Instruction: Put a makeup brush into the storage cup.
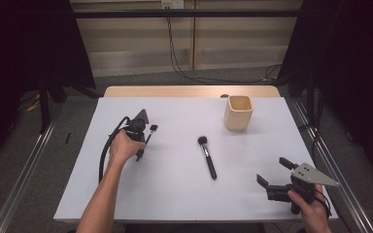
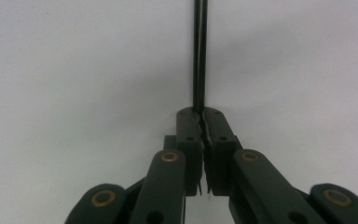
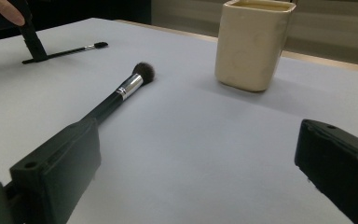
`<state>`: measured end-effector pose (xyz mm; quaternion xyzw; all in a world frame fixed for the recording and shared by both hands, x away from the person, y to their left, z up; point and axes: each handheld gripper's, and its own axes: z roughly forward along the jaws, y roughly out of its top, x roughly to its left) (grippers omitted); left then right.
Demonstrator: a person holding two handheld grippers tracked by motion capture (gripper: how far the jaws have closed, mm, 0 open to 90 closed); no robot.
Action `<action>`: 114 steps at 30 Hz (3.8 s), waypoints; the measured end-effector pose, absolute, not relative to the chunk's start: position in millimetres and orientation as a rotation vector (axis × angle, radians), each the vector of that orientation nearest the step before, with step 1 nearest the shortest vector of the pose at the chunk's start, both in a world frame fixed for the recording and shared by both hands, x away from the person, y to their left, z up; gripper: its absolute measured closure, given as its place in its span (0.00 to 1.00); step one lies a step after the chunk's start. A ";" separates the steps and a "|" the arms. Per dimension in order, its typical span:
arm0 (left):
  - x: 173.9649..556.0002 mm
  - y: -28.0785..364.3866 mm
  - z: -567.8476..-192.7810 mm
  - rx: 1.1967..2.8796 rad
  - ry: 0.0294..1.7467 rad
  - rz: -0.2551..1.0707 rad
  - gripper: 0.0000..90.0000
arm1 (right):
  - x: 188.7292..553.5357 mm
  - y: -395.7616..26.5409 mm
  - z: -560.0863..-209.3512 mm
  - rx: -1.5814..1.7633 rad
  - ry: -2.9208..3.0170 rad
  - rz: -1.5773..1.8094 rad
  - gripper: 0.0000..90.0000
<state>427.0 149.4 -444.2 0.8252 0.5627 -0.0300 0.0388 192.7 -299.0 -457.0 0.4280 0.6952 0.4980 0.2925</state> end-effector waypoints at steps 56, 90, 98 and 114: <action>365.8 190.7 -431.3 1.920 1.079 0.405 0.96 | 193.7 -298.4 -458.1 1.147 1.840 1.333 0.00; 296.9 185.1 -429.8 1.783 0.815 0.418 0.96 | 197.9 -284.5 -455.3 1.106 1.872 1.476 0.00; 290.8 173.3 -431.9 1.744 0.797 0.378 0.96 | 205.8 -273.0 -446.2 1.081 1.900 1.535 0.02; 278.8 145.1 -429.5 1.747 0.711 0.305 0.96 | 229.0 -240.9 -423.6 0.987 1.919 1.694 0.01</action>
